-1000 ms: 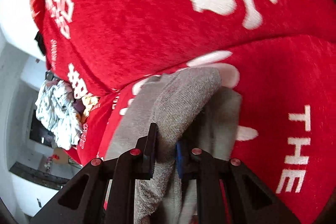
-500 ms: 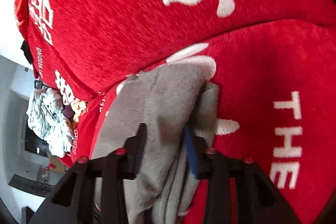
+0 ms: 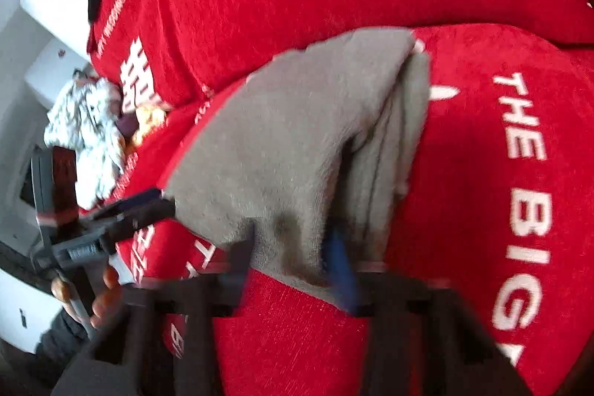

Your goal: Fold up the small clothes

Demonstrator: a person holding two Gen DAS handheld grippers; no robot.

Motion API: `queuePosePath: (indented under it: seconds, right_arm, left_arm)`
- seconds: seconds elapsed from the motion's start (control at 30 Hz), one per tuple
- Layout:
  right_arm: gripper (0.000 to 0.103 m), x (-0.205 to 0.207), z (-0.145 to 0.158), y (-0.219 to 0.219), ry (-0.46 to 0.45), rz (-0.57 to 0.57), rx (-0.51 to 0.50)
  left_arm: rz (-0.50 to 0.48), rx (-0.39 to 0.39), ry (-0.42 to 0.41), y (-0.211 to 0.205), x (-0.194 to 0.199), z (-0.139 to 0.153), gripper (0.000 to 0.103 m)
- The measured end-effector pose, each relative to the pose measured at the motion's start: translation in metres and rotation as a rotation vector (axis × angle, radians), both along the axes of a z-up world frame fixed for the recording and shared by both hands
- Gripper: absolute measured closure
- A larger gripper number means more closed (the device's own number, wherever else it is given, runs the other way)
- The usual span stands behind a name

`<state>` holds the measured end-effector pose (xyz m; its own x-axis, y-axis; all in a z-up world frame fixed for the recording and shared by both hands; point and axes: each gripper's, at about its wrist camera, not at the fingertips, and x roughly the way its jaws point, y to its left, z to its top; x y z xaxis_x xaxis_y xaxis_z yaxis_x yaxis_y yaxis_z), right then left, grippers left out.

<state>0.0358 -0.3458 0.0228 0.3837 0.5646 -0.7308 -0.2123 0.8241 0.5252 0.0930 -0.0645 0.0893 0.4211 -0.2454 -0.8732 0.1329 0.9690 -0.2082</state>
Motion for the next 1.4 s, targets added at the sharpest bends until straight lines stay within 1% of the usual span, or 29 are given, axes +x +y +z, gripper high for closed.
queuePosePath:
  seconds: [0.07,0.1,0.13,0.17,0.2,0.27,0.33,0.4,0.47,0.5,0.53,0.6,0.63,0.67,0.7,0.77,0.87,0.9,0.97,1.03,1.1,1.13,1.17,1.2,1.27,1.33,1.4]
  right_arm:
    - [0.097,-0.007,0.010,-0.004,-0.030,-0.017,0.012]
    - [0.098,-0.013,0.017,-0.009,-0.055,-0.031,0.018]
    - [0.098,-0.019,0.022,-0.013,-0.072,-0.050,0.023]
    - [0.098,-0.022,0.022,-0.016,-0.069,-0.064,0.033]
    - [0.098,-0.024,0.017,-0.018,-0.055,-0.070,0.030]
    - [0.098,-0.023,-0.001,-0.013,-0.007,-0.077,-0.032]
    - [0.098,-0.023,-0.013,-0.011,0.013,-0.077,-0.037]
    - [0.096,-0.024,-0.009,-0.016,0.017,-0.091,-0.005]
    - [0.093,-0.024,0.003,-0.023,0.017,-0.111,0.022]
    - [0.093,-0.025,0.012,-0.026,-0.006,-0.123,0.015]
    - [0.090,-0.025,0.027,-0.030,-0.055,-0.144,-0.004]
    - [0.067,-0.024,0.046,-0.029,-0.113,-0.174,-0.019]
    - [0.037,-0.020,0.055,-0.028,-0.142,-0.186,-0.014]
    - [0.027,-0.017,0.061,-0.026,-0.172,-0.187,0.000]
    - [0.027,-0.015,0.066,-0.022,-0.199,-0.176,0.008]
    - [0.027,-0.002,0.069,-0.006,-0.210,-0.133,-0.011]
    - [0.027,0.019,0.057,0.019,-0.175,-0.073,-0.044]
    - [0.027,0.022,0.052,0.019,-0.162,-0.068,-0.055]
    - [0.027,0.033,0.036,0.020,-0.122,-0.075,-0.095]
    - [0.027,0.038,0.017,0.012,-0.085,-0.114,-0.135]
    - [0.027,0.043,-0.004,0.000,-0.019,-0.166,-0.166]
    - [0.027,0.043,-0.015,-0.007,0.011,-0.175,-0.142]
    - [0.027,0.040,-0.020,-0.014,0.022,-0.185,-0.096]
    - [0.027,0.035,-0.017,-0.018,0.004,-0.197,-0.082]
    - [0.028,0.027,-0.005,-0.016,-0.055,-0.193,-0.131]
    - [0.027,0.021,0.013,-0.006,-0.125,-0.163,-0.180]
    - [0.027,0.017,0.031,0.006,-0.190,-0.118,-0.200]
  left_arm:
    - [0.024,-0.014,0.010,0.007,0.001,0.000,0.007]
    - [0.039,-0.001,0.012,0.009,0.000,-0.002,0.007]
    - [0.048,0.034,0.019,0.010,0.000,-0.004,0.007]
    - [0.043,0.079,0.041,0.008,0.001,-0.010,0.007]
    - [0.032,0.101,0.061,0.006,0.001,-0.016,0.007]
    - [0.018,0.129,0.078,0.001,0.000,-0.024,0.007]
    - [0.004,0.156,0.080,-0.003,-0.002,-0.027,0.007]
    - [-0.008,0.159,0.070,-0.003,-0.005,-0.020,0.007]
    - [-0.013,0.133,0.038,0.002,-0.008,-0.005,0.007]
    - [-0.012,0.123,0.016,0.004,-0.007,0.004,0.007]
    - [-0.008,0.117,-0.006,0.005,-0.005,0.011,0.007]
    - [0.001,0.119,-0.036,0.002,0.003,0.023,0.007]
    - [-0.002,0.122,-0.038,-0.002,0.008,0.025,0.007]
    - [-0.011,0.124,-0.038,-0.008,0.014,0.026,0.007]
    - [-0.020,0.128,-0.032,-0.013,0.018,0.026,0.007]
    - [-0.034,0.155,-0.033,-0.025,0.026,0.022,0.007]
    - [-0.048,0.184,-0.024,-0.036,0.037,0.009,0.007]
    - [-0.048,0.198,-0.021,-0.039,0.039,0.005,0.007]
    - [-0.054,0.206,-0.016,-0.042,0.043,-0.005,0.007]
    - [-0.057,0.186,-0.016,-0.041,0.044,-0.009,0.007]
    - [-0.053,0.185,-0.026,-0.039,0.044,-0.011,0.001]
    - [-0.057,0.184,-0.033,-0.038,0.044,-0.013,0.000]
    - [-0.063,0.179,-0.031,-0.038,0.044,-0.014,0.000]
    - [-0.065,0.176,-0.034,-0.037,0.044,-0.013,0.000]
    - [-0.067,0.175,-0.046,-0.037,0.043,-0.010,0.000]
    - [-0.072,0.185,-0.065,-0.038,0.043,-0.005,0.000]
    - [-0.070,0.194,-0.109,-0.039,0.043,0.003,0.000]
